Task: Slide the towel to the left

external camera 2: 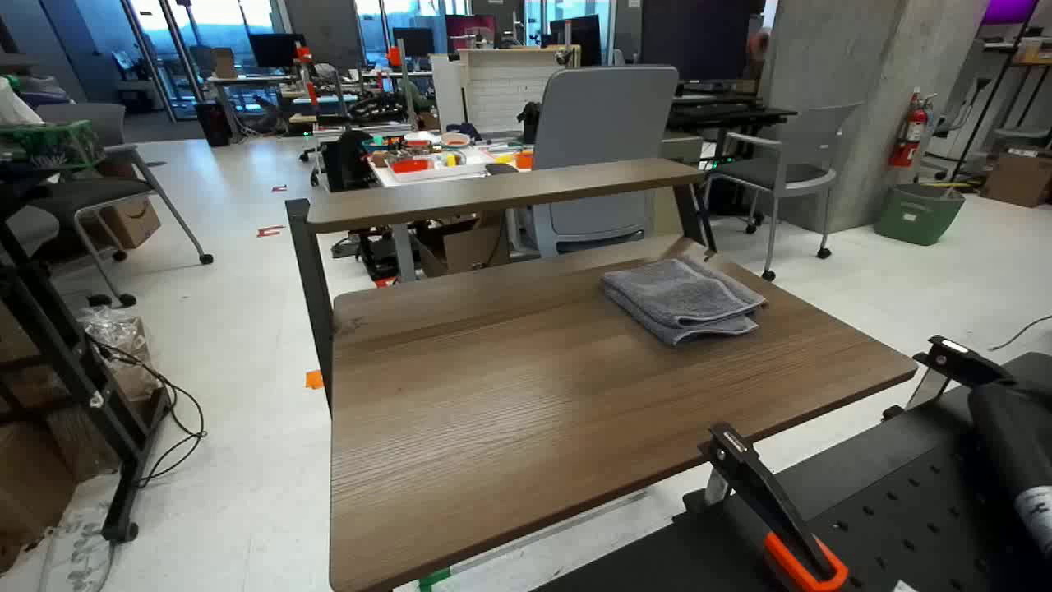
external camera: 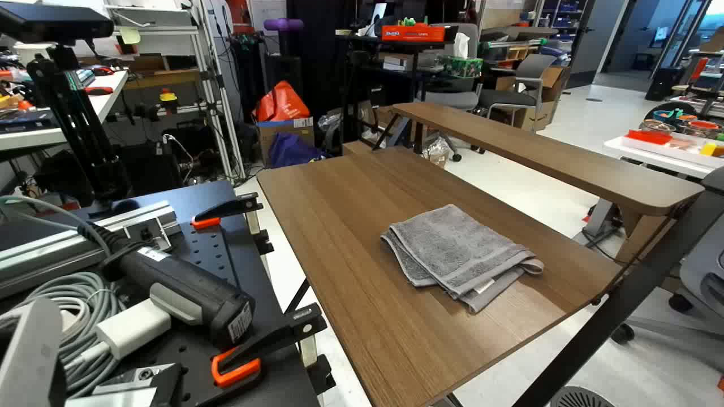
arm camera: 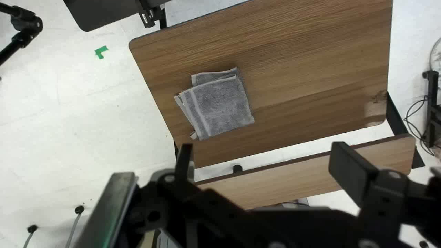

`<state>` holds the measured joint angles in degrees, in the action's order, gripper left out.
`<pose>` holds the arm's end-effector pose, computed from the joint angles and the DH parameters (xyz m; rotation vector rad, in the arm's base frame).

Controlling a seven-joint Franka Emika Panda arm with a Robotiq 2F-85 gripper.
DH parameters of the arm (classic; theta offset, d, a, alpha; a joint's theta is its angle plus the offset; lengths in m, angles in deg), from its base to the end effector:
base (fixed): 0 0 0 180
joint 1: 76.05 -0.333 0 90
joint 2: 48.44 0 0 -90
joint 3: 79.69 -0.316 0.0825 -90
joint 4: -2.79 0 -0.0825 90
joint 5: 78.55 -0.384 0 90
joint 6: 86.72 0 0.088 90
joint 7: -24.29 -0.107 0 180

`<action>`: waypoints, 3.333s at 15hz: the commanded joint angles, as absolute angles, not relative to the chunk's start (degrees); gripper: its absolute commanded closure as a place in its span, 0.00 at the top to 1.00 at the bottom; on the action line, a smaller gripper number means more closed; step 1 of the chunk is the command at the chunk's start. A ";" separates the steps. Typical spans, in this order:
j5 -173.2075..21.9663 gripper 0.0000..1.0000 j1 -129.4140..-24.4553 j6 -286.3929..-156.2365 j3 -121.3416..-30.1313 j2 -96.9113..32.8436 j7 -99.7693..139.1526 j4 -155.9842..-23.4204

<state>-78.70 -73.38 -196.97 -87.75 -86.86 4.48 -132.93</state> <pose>0.3684 0.0452 0.5776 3.0543 -0.4192 0.3618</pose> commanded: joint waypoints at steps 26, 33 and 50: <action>-78.57 1.00 -73.59 -196.86 -87.58 -86.81 4.39 -132.57; -78.57 1.00 -73.59 -196.86 -87.58 -86.81 4.39 -132.57; -71.28 1.00 -67.86 -215.02 -87.67 -60.88 -7.06 -128.39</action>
